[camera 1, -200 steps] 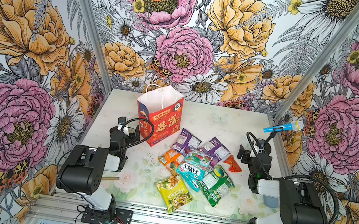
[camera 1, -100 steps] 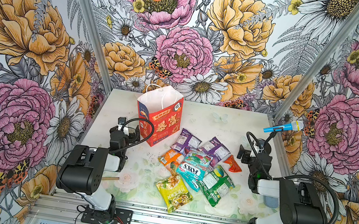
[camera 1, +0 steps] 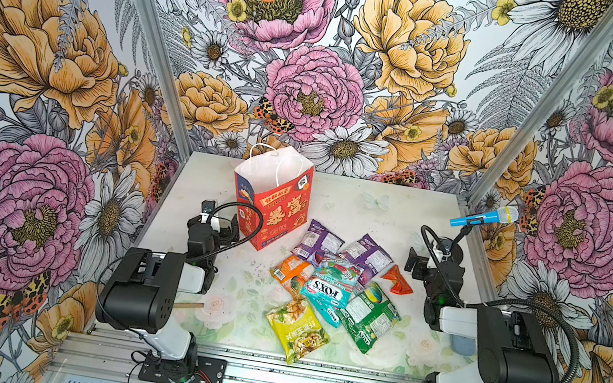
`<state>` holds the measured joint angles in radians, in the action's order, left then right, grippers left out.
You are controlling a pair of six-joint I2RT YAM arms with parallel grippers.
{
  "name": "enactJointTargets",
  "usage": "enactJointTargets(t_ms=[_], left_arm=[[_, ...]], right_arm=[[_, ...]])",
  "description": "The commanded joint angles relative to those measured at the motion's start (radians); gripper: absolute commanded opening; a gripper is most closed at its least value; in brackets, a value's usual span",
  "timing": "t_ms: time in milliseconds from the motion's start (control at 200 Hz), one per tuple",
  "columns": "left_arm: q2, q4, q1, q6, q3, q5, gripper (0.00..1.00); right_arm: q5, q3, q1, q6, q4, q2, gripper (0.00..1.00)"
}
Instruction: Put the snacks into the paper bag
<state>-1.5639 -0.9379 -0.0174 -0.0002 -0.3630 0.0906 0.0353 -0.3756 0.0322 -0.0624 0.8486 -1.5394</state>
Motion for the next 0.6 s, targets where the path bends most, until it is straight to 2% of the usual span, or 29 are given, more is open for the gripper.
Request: enactJointTargets(t_ms=[0,595], left_arm=[[0.013,0.002,-0.005,0.002,-0.016,-0.034,0.99],[0.013,0.001,-0.012,-0.004,-0.015,-0.044,0.99]], right_arm=[[-0.011,-0.019,-0.002,-0.006,0.011,0.002,1.00],[-0.011,-0.021,-0.003,-0.006,0.009,0.002,1.00]])
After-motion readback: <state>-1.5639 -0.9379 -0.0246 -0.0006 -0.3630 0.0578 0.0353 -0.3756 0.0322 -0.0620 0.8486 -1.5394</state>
